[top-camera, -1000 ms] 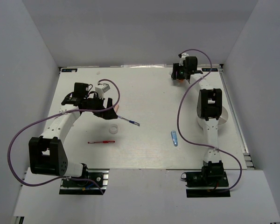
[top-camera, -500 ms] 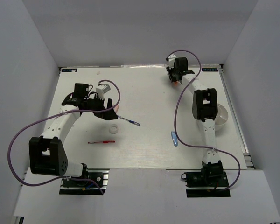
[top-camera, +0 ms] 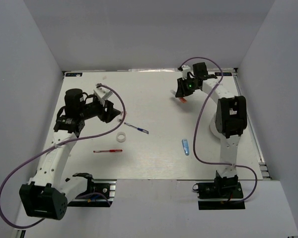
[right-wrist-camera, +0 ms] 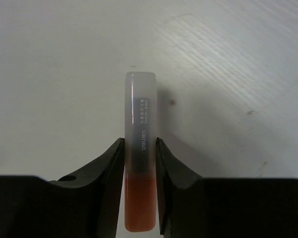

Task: Sort the stationery into containers
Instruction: Grab a piece of stationery with the right arm, then pass the stationery from the right arm to the left

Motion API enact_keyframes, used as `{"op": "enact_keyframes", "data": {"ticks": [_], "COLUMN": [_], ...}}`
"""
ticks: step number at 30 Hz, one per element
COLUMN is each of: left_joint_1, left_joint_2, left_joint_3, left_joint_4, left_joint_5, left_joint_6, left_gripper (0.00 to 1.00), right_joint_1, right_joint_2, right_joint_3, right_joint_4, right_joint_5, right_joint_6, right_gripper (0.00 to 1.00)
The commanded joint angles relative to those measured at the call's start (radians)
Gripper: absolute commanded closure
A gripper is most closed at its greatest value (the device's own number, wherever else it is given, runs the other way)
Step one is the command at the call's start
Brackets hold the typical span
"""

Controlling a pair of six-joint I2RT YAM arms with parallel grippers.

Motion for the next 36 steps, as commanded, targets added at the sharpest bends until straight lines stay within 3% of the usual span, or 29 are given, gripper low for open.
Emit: {"op": "enact_keyframes", "data": {"ticks": [1, 9, 14, 22, 33, 36], "left_joint_1": [-0.006, -0.041, -0.097, -0.274, -0.432, -0.454], "left_joint_2": [-0.051, -0.023, 0.027, 0.206, 0.322, 0.313], "left_joint_3": [0.005, 0.036, 0.085, 0.226, 0.301, 0.286], "left_joint_4": [0.052, -0.094, -0.107, -0.273, -0.393, -0.348], "left_joint_5": [0.021, 0.168, 0.151, 0.090, 0.003, -0.023], "left_joint_6": [0.218, 0.579, 0.640, 0.797, 0.872, 0.854], "left_gripper": [0.35, 0.40, 0.40, 0.41, 0.45, 0.45], "right_joint_1": [0.017, 0.097, 0.178, 0.287, 0.340, 0.352], "right_joint_2": [-0.166, -0.365, -0.463, -0.520, -0.522, -0.519], "right_joint_3": [-0.047, -0.216, -0.375, -0.429, -0.416, -0.406], "right_joint_4": [-0.074, -0.114, -0.018, 0.065, 0.044, 0.027], "right_joint_5": [-0.278, -0.531, -0.565, -0.606, -0.620, -0.615], "right_joint_6": [0.098, 0.182, 0.314, 0.429, 0.440, 0.423], "right_gripper": [1.00, 1.00, 1.00, 1.00, 1.00, 1.00]}}
